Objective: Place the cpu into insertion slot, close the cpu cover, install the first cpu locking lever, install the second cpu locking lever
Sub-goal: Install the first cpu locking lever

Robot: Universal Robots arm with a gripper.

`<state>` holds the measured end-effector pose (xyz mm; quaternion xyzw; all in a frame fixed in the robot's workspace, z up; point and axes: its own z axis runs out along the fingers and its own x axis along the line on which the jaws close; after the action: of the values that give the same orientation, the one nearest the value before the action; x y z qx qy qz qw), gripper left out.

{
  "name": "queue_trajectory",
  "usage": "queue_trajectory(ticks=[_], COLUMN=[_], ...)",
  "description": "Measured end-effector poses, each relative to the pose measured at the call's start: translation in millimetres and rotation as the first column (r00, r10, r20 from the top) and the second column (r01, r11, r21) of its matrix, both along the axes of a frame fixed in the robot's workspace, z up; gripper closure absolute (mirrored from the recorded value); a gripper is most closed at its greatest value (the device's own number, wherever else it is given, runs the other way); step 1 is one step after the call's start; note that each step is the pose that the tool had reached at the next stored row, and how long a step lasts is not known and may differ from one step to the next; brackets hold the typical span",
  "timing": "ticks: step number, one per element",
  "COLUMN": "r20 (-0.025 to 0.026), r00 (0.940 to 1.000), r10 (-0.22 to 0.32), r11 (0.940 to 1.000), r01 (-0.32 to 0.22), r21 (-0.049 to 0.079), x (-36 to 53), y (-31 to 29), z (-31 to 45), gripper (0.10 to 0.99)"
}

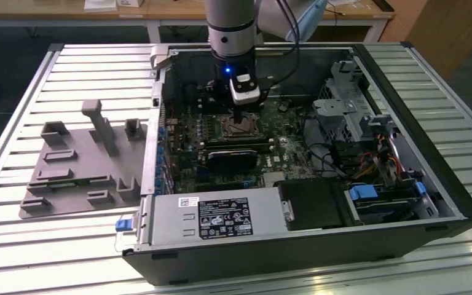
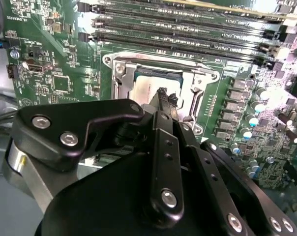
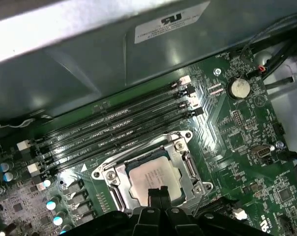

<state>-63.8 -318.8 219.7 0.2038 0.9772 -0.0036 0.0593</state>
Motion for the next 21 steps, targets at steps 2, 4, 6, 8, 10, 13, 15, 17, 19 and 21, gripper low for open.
queue_trajectory(ticks=[2,4,6,8,10,13,15,17,19,21], r20=[-0.0001,-0.0001,0.0,0.0,-0.0002,-0.0005,-0.0005,-0.0004,-0.0006,-0.0004], r00=[0.9999,0.9993,0.9978,0.9955,0.9952,0.9952,0.9952,0.9952,0.9952,0.9952], r10=[0.015,0.036,0.066,0.095,0.098,0.098,0.098,0.098,0.098,0.098], r11=[0.9999,0.9993,0.9978,0.9955,0.9952,0.9952,0.9952,0.9952,0.9952,0.9952], r01=[-0.015,-0.036,-0.066,-0.095,-0.098,-0.098,-0.098,-0.098,-0.098,-0.098], r21=[0.0,0.0,0.0,0.0,-0.002,-0.004,-0.004,-0.004,-0.004,-0.004], x=[1.9,3.1,3.3,3.3,3.4,3.3,3.3,3.3,3.3,3.3], y=[0.0,0.0,0.0,0.0,0.0,0.0,0.0,0.0,0.0,0.0], z=[-0.2,-0.5,-1.0,-1.0,-0.9,4.5,11.2,18.5,26.4,32.3], gripper=[0.984,0.984,0.984,0.984,0.984,0.984,0.984,0.984,0.984,0.984])
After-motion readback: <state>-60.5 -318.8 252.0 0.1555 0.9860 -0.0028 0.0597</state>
